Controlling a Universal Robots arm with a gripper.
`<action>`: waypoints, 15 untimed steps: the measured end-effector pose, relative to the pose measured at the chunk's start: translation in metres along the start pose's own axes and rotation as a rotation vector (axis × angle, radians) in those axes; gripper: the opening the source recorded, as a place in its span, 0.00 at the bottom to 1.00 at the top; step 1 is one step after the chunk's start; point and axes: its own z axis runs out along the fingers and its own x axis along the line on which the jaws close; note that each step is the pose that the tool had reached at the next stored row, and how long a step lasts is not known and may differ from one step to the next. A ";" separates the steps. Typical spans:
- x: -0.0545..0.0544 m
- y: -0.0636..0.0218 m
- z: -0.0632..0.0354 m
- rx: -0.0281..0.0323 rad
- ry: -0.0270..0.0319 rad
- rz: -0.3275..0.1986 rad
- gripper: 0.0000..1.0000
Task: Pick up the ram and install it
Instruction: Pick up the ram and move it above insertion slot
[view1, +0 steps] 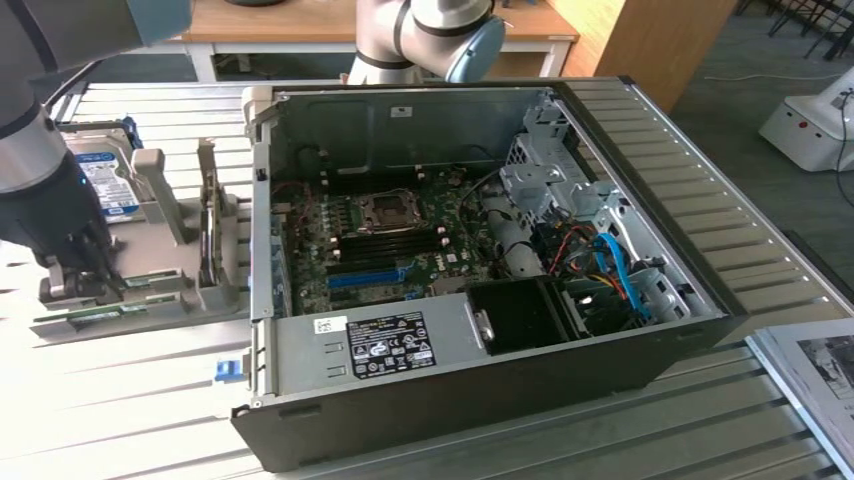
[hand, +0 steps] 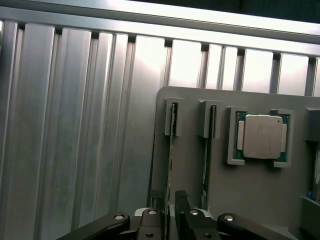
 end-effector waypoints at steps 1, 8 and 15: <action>0.000 0.0000 0.0012 -0.0001 0.0000 0.000 0.24; 0.000 0.0000 0.0084 -0.0001 0.0000 0.000 0.24; 0.000 0.0000 0.0149 0.0000 0.0000 0.000 0.24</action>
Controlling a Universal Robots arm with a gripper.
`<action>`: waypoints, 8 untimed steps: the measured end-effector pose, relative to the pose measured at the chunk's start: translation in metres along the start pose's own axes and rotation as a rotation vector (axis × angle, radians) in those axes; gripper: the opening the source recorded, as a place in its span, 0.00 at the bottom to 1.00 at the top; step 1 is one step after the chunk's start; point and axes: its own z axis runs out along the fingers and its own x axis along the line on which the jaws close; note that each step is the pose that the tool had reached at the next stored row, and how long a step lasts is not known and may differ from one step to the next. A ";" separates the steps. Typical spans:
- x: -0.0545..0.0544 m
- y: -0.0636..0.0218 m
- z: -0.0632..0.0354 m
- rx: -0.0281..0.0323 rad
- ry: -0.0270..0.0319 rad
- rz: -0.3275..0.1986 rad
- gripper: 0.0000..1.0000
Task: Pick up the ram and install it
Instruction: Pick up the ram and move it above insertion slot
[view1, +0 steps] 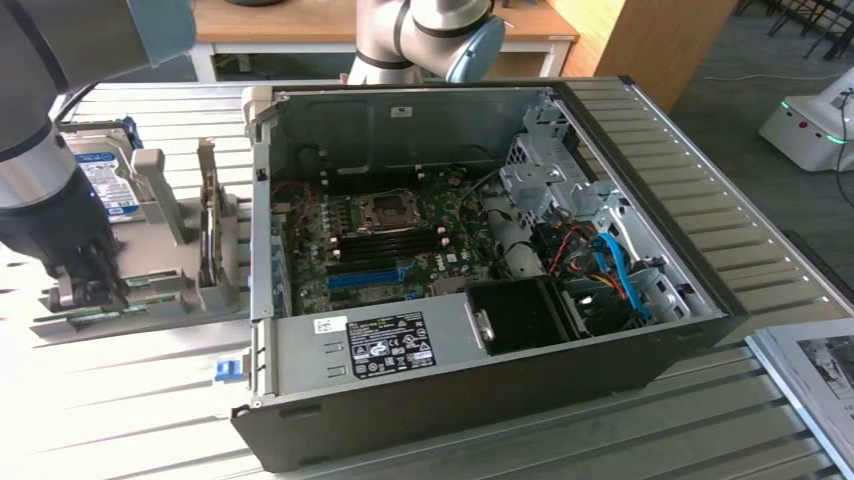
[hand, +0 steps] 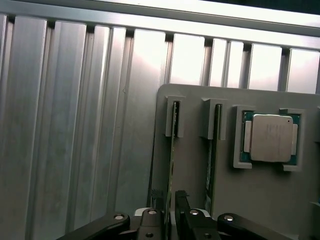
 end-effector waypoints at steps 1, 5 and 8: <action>0.000 0.0000 0.0009 0.0000 0.0001 0.000 0.24; 0.000 0.0000 0.0023 -0.0002 0.0001 0.000 0.24; 0.000 -0.0001 0.0025 0.0001 0.0000 0.000 0.24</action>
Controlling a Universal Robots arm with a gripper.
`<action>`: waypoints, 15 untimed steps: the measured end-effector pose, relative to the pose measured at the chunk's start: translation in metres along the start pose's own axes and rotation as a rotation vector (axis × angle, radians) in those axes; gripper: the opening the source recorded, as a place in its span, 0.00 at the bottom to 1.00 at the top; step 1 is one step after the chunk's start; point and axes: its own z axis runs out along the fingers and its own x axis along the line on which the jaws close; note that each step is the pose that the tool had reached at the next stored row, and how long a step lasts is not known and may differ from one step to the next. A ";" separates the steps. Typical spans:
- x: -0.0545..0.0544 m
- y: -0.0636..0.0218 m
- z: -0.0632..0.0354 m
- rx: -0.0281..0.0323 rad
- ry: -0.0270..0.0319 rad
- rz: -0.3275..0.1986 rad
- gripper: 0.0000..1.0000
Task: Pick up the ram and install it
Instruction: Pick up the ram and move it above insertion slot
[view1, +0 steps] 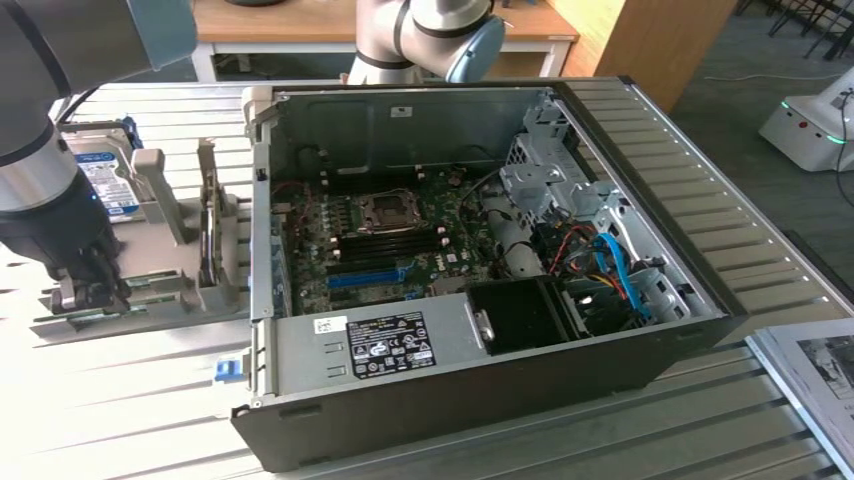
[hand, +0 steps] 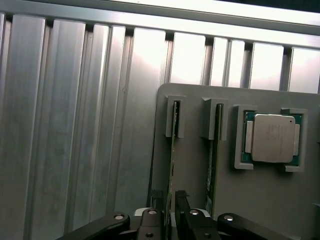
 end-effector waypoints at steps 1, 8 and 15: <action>0.000 -0.0001 0.0003 0.0004 -0.0002 0.000 0.24; -0.002 -0.0001 0.0004 -0.0001 0.0000 0.000 0.24; -0.001 -0.0036 0.0004 0.0000 0.0000 0.000 0.24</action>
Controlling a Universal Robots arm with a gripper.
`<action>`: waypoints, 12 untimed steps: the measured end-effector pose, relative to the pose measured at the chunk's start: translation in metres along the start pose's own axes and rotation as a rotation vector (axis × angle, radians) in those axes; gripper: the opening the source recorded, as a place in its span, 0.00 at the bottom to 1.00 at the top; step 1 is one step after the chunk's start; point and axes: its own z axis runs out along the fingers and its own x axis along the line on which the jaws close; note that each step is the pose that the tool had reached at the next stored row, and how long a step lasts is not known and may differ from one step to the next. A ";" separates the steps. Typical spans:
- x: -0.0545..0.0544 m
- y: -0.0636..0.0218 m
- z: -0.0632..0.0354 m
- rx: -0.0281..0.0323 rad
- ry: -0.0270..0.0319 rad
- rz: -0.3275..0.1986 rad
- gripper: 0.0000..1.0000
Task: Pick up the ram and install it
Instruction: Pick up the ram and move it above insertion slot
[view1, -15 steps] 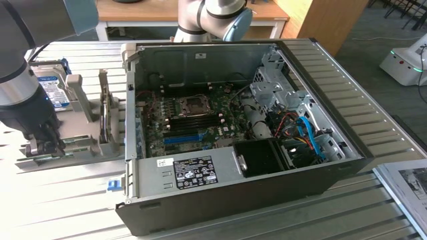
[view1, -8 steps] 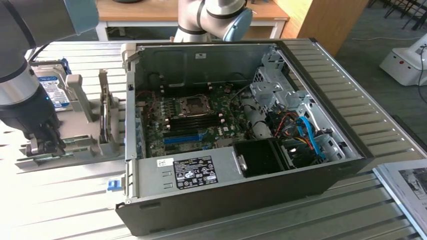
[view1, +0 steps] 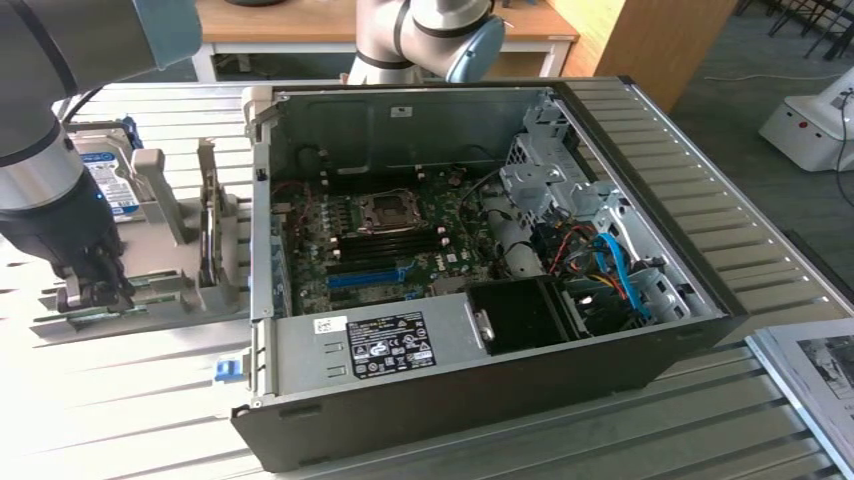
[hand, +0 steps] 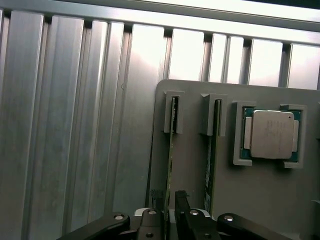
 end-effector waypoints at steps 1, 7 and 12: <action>0.000 0.0000 0.0000 0.0000 0.0000 0.000 0.24; 0.000 -0.0001 0.0038 0.0000 -0.0002 0.000 0.24; 0.000 -0.0001 0.0075 -0.0001 -0.0002 0.000 0.24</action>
